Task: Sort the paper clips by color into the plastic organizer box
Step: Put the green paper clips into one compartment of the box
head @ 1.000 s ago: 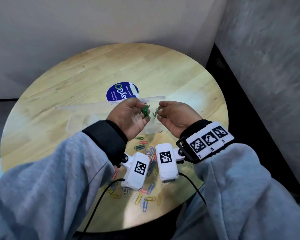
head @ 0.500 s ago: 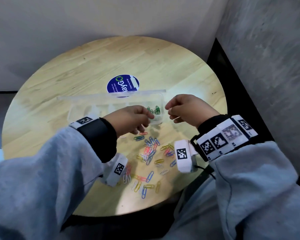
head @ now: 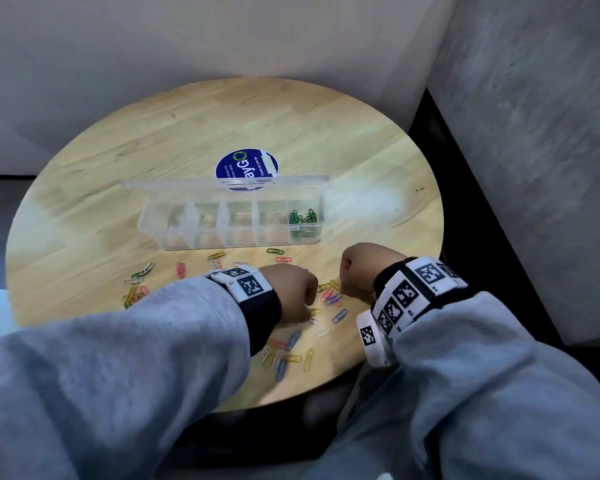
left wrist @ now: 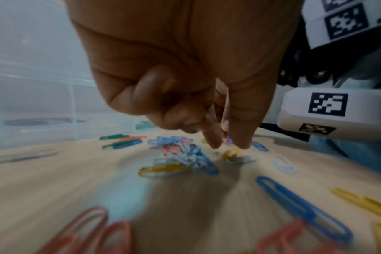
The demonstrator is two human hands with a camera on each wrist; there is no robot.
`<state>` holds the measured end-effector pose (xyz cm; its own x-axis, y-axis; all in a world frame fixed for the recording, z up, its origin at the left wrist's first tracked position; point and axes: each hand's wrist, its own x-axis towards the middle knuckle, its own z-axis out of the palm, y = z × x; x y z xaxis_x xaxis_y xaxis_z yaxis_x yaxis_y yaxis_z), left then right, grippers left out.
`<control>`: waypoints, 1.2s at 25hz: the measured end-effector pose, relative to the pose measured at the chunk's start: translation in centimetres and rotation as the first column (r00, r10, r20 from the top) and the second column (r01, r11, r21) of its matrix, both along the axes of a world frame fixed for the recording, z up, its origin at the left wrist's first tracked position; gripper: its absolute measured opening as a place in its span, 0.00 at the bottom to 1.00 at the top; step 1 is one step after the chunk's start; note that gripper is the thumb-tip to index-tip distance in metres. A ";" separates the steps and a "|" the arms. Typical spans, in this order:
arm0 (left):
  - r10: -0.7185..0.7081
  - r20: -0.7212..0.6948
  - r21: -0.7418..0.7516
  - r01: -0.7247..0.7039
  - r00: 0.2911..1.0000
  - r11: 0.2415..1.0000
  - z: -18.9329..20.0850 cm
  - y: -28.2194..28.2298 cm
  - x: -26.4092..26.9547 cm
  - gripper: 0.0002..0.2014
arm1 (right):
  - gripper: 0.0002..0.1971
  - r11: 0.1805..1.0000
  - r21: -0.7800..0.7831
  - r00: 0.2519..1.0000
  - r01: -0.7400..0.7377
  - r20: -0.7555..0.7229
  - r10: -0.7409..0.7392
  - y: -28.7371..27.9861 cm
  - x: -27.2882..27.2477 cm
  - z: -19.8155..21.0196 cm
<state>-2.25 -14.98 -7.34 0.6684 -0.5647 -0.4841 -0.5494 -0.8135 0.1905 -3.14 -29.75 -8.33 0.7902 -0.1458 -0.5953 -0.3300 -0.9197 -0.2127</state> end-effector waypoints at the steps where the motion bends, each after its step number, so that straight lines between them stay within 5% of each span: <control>1: 0.013 0.002 -0.008 -0.013 1.000 1.000 -0.3 -0.1 -0.1 0.11 | 0.10 1.000 -0.007 1.000 0.000 0.000 0.000 0.2 0.1 -0.3; 11: 0.045 -0.076 -0.010 -0.046 0.996 0.999 -1.5 -0.5 0.7 0.02 | 0.09 0.999 0.017 0.999 -0.035 0.039 0.035 1.0 0.9 -1.7; 15: 0.170 -0.236 -0.137 -0.206 0.957 0.969 -0.7 1.2 2.3 0.08 | 0.10 0.999 0.022 0.999 -0.035 0.040 0.034 1.1 0.9 -1.6; 18: 0.281 -0.405 -0.246 -0.400 0.870 0.883 0.4 2.8 3.1 0.10 | 0.06 0.998 0.053 0.997 -0.027 0.069 0.023 0.9 0.9 -0.9; 23: 0.369 -0.669 -0.314 -0.696 0.645 0.646 1.7 4.5 3.5 0.12 | 0.08 0.917 0.384 0.990 0.108 0.043 -0.135 0.5 0.9 0.1; 27: 0.367 -0.710 -0.269 -0.714 0.601 0.647 2.2 4.7 3.3 0.13 | 0.12 0.816 0.534 0.969 0.222 -0.027 -0.246 0.6 1.2 0.2; 30: 0.394 -0.579 -0.237 -0.610 0.714 0.756 2.0 4.6 2.9 0.13 | 0.10 0.861 0.481 0.981 0.168 0.002 -0.192 0.6 1.3 0.1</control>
<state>0.64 -10.41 -5.35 0.6542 -0.4168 -0.6311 0.1698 -0.7322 0.6596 -1.80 -29.13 -8.25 0.8069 0.0033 -0.5907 -0.4581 -0.6278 -0.6293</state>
